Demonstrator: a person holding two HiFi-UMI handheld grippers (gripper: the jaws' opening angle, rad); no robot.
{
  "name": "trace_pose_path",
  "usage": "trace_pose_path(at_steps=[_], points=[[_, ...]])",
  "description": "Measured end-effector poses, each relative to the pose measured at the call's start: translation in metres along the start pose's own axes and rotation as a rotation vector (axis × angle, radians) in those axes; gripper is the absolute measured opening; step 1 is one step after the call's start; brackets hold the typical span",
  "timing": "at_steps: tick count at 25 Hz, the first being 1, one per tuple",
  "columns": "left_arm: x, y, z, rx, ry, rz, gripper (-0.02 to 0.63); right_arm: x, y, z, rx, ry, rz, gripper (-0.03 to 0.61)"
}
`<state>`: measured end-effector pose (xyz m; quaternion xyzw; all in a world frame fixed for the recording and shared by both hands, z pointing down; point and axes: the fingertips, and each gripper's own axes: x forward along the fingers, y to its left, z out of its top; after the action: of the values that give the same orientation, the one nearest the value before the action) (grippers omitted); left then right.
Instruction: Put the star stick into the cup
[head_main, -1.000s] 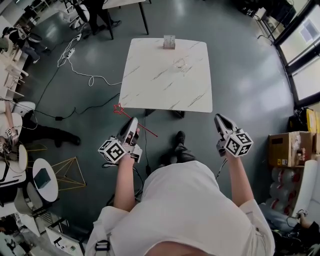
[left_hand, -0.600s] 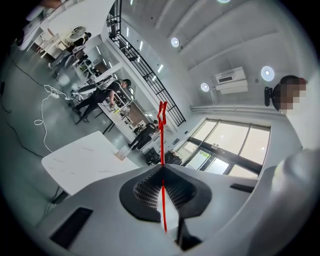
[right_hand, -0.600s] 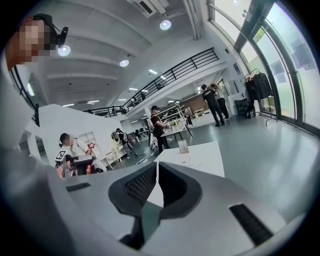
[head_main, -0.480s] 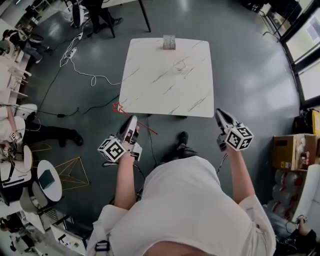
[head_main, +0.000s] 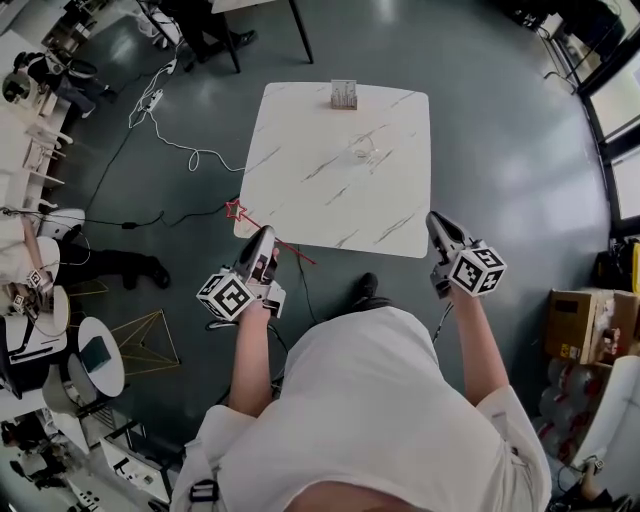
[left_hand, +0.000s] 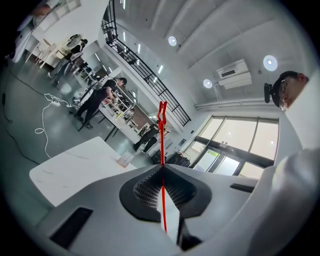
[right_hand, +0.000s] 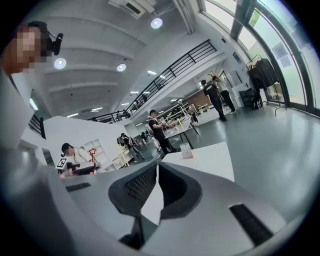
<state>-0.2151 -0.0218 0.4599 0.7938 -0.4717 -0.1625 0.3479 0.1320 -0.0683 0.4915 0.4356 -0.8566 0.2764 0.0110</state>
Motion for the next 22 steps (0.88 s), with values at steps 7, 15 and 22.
trace_pose_path(at_steps=[7, 15, 22], points=[[0.044, 0.002, -0.003, 0.003, -0.033, 0.043, 0.015, 0.033, -0.027, 0.020, -0.001, 0.015, 0.070, 0.031], [0.088, 0.003, 0.001, 0.059, -0.033, 0.076, 0.015, 0.053, -0.060, 0.027, 0.003, 0.062, 0.097, 0.031], [0.123, -0.005, 0.009, 0.124, 0.006, 0.068, 0.015, 0.052, -0.074, 0.024, 0.032, 0.093, 0.088, 0.031]])
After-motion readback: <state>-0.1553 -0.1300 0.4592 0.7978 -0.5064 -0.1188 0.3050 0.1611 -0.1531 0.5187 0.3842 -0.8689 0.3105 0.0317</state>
